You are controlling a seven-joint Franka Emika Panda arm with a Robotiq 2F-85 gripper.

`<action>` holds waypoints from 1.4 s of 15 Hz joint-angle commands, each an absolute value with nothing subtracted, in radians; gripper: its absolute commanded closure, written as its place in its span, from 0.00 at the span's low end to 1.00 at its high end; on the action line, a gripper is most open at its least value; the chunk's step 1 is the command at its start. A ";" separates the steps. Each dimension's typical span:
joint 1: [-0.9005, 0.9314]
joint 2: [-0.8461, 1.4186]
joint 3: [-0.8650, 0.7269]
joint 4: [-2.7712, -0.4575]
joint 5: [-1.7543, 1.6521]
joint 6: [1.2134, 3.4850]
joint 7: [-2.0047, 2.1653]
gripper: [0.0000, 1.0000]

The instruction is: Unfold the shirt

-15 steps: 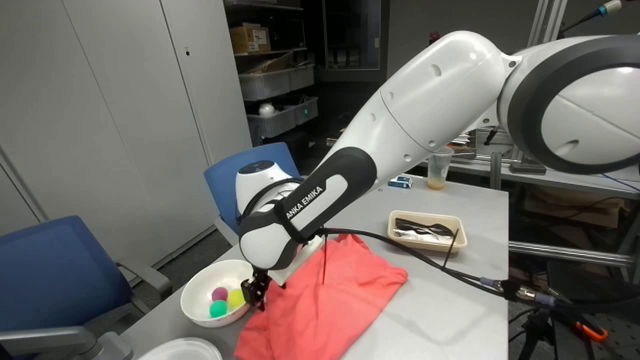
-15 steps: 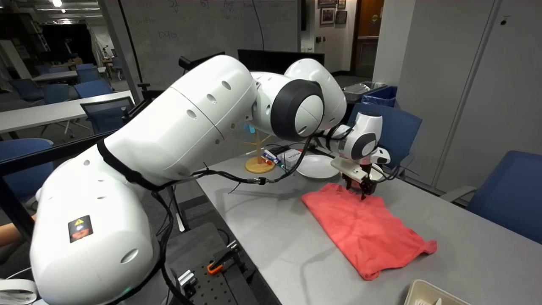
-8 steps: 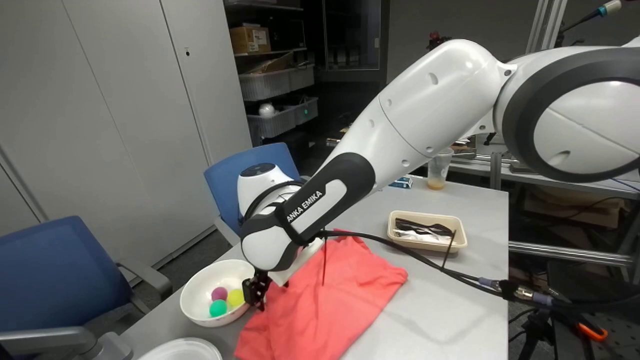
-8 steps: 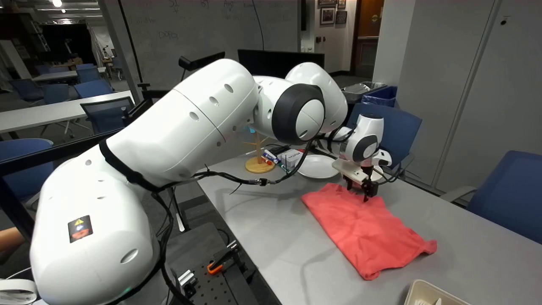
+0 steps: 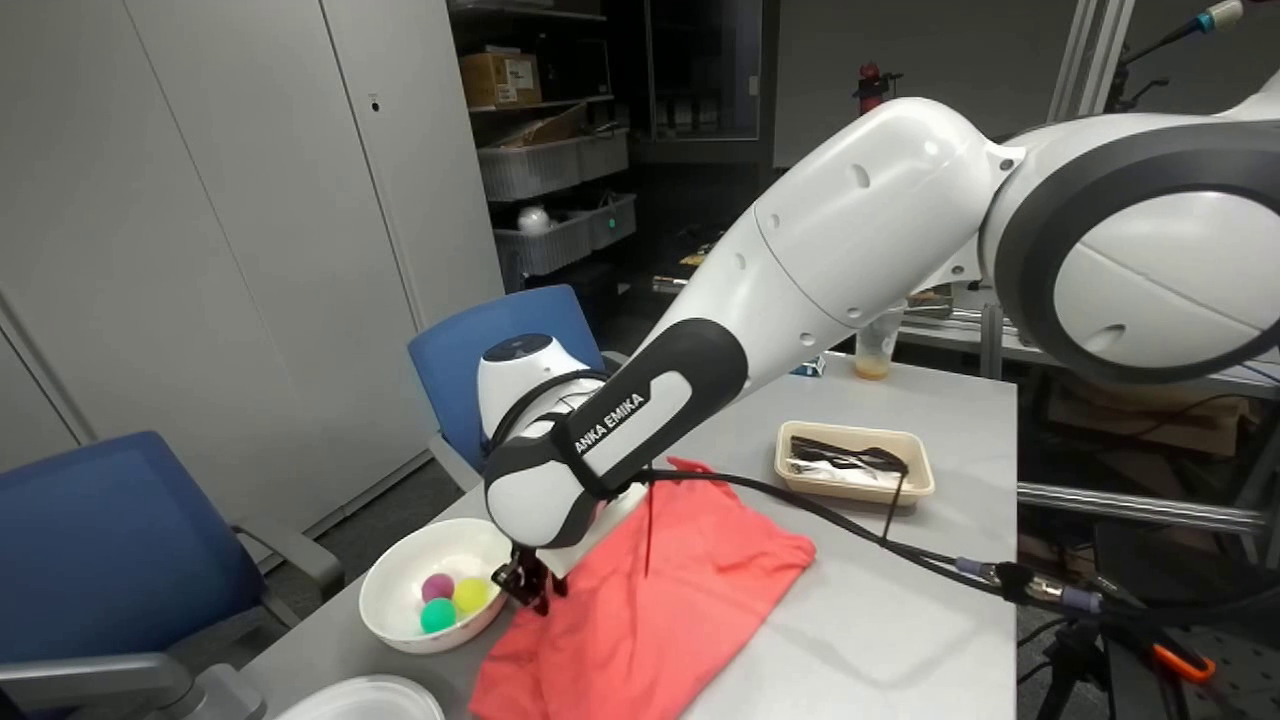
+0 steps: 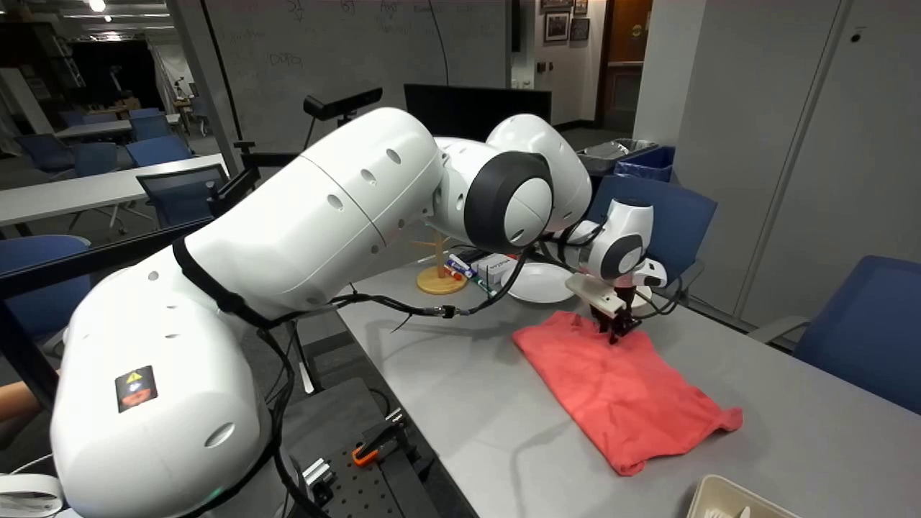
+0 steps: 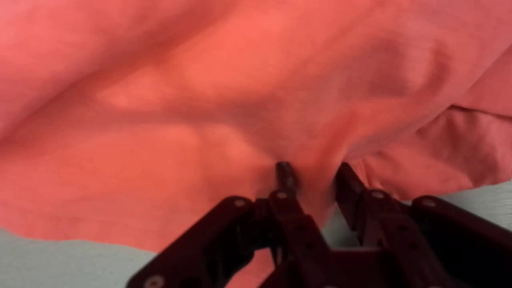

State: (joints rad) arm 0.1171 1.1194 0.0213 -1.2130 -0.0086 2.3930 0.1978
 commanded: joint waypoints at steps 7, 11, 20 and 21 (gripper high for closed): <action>0.147 1.083 0.000 -1.239 -0.004 2.387 0.233 0.99; 0.171 0.952 -0.014 -1.408 -0.020 2.403 0.248 0.99; 0.231 0.614 -0.009 -1.840 -0.059 2.315 0.273 0.99; 0.231 0.580 0.004 -1.891 -0.055 2.299 0.267 0.99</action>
State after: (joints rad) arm 0.2291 0.7251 -0.0271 -1.6972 -0.0615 2.3311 0.2792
